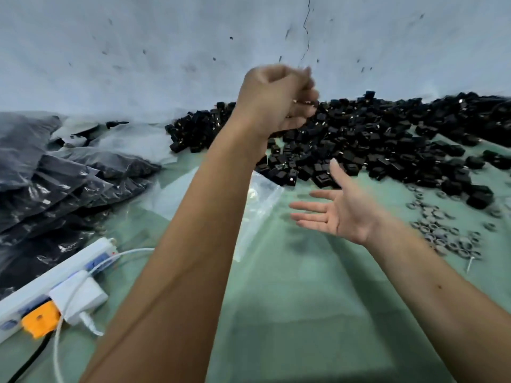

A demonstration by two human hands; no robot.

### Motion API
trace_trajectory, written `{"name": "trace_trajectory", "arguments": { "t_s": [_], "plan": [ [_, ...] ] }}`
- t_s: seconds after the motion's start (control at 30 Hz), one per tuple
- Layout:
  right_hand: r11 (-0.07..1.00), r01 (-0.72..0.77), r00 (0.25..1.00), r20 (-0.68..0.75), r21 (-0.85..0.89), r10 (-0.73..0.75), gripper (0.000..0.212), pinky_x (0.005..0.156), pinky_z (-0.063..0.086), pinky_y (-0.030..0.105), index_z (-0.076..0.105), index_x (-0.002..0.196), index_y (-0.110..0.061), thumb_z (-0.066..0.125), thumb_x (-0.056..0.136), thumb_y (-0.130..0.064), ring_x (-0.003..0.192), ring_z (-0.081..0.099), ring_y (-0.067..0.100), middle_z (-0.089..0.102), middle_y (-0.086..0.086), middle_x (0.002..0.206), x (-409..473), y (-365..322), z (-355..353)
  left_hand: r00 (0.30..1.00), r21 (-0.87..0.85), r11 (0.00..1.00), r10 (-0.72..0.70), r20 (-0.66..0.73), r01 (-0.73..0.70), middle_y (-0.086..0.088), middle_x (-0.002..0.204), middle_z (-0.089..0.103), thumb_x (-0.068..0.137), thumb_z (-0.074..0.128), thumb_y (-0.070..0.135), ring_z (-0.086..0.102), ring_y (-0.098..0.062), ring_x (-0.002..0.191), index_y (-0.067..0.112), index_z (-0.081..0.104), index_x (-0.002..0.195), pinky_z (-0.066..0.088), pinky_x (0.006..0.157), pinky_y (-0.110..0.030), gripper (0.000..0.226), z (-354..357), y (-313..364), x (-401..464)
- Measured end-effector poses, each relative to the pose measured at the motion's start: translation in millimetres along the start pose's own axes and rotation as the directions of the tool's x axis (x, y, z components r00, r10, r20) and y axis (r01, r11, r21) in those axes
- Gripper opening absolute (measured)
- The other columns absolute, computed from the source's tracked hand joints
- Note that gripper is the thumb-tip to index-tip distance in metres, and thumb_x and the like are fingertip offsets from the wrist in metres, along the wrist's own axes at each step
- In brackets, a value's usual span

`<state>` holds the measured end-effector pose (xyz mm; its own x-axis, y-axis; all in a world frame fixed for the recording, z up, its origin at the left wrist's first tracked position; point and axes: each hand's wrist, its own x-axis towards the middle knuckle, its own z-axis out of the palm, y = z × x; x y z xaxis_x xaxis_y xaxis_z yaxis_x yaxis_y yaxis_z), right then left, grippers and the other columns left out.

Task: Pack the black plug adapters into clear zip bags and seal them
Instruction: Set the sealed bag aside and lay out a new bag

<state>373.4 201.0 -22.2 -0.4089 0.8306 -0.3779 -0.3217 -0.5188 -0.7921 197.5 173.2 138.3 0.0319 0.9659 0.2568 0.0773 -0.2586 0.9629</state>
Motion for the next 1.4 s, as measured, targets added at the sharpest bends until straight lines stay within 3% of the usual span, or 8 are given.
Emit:
{"name": "trace_trajectory", "arguments": {
  "t_s": [0.17,0.3,0.4,0.63,0.9,1.03,1.2,1.4],
  "plan": [
    [0.921,-0.068,0.992,-0.123,-0.383,0.022,0.054,0.067,0.065,0.036,0.054,0.114,-0.013,0.073,0.087,-0.056,0.086,0.078,0.037,0.077,0.026,0.095,17,28,34,0.868,0.419,0.85,-0.087,-0.49,0.321,-0.005,0.099,0.072,0.097,0.059,0.03,0.068,-0.028,0.102,0.018,0.067,0.092,0.053,0.085,-0.038,0.015,-26,-98,18],
    [0.934,-0.076,0.97,-0.242,-0.349,-0.011,0.047,0.047,0.057,0.027,0.055,0.116,-0.002,0.075,0.093,-0.038,0.055,0.073,0.026,0.076,0.023,0.081,40,43,61,0.825,0.731,0.382,-0.284,-0.489,0.565,-0.019,0.151,0.041,0.101,0.045,0.048,0.036,-0.04,0.139,0.015,0.047,0.144,0.036,0.109,-0.05,0.054,-55,-164,-16],
    [0.921,-0.094,0.915,-0.397,-0.378,-0.07,0.031,0.034,0.033,0.014,0.06,0.092,-0.007,0.077,0.092,-0.032,0.032,0.048,0.011,0.066,0.007,0.059,60,48,70,0.781,0.764,0.274,-0.445,-0.438,0.585,-0.021,0.162,0.027,0.102,0.034,0.059,0.025,-0.042,0.147,0.014,0.037,0.154,0.026,0.118,-0.055,0.069,-50,-183,-35],
    [0.652,-0.195,0.934,-0.342,-0.732,-0.104,0.022,0.038,0.032,0.021,0.059,0.077,-0.008,0.072,0.094,-0.014,0.038,0.044,0.013,0.052,0.001,0.048,49,24,34,0.863,0.77,0.391,-0.178,-0.474,0.504,-0.013,0.107,0.069,0.102,0.043,0.049,0.059,-0.033,0.095,0.011,0.061,0.09,0.041,0.073,-0.036,0.043,-48,-162,-26],
    [-0.067,-0.458,0.712,-0.32,-0.887,-0.626,0.018,0.055,0.045,0.031,0.057,0.091,-0.009,0.072,0.091,-0.017,0.07,0.056,0.021,0.058,0.003,0.078,21,-6,-10,0.965,0.904,0.349,-0.178,-0.193,0.246,-0.011,0.152,0.046,0.104,0.04,0.054,0.032,-0.031,0.146,0.015,0.05,0.142,0.018,0.124,-0.052,0.055,-11,-206,-45],
    [-0.283,-0.047,0.724,0.162,-0.958,-0.67,0.05,0.097,0.05,0.038,0.045,0.139,-0.021,0.058,0.099,-0.048,0.117,0.052,0.021,0.057,0.006,0.129,26,39,10,0.983,0.88,0.44,-0.06,-0.172,0.181,-0.003,0.145,0.052,0.105,0.041,0.047,0.042,-0.023,0.139,0.02,0.052,0.139,0.025,0.123,-0.052,0.045,9,-212,-41],
    [-0.329,0.008,0.905,0.147,-0.944,-0.4,0.075,0.129,0.005,0.05,0.013,0.164,-0.028,0.018,0.102,-0.069,0.159,0.003,0.02,0.006,0.0,0.173,35,65,-9,0.829,0.722,0.469,-0.045,-0.557,0.51,-0.016,0.125,0.057,0.105,0.042,0.034,0.051,-0.033,0.117,0.01,0.058,0.126,0.046,0.097,-0.046,0.036,-37,-199,-25],
    [-0.35,0.01,0.9,0.161,-0.937,-0.404,0.075,0.128,0.003,0.051,0.013,0.164,-0.032,0.015,0.1,-0.072,0.16,0.0,0.019,0.002,-0.001,0.173,40,67,-9,0.729,0.336,0.659,-0.514,-0.453,0.673,-0.011,0.074,0.053,0.106,0.046,0.026,0.053,-0.025,0.06,0.007,0.056,0.099,0.051,0.067,-0.036,0.022,-83,-189,8]
  ]
}}
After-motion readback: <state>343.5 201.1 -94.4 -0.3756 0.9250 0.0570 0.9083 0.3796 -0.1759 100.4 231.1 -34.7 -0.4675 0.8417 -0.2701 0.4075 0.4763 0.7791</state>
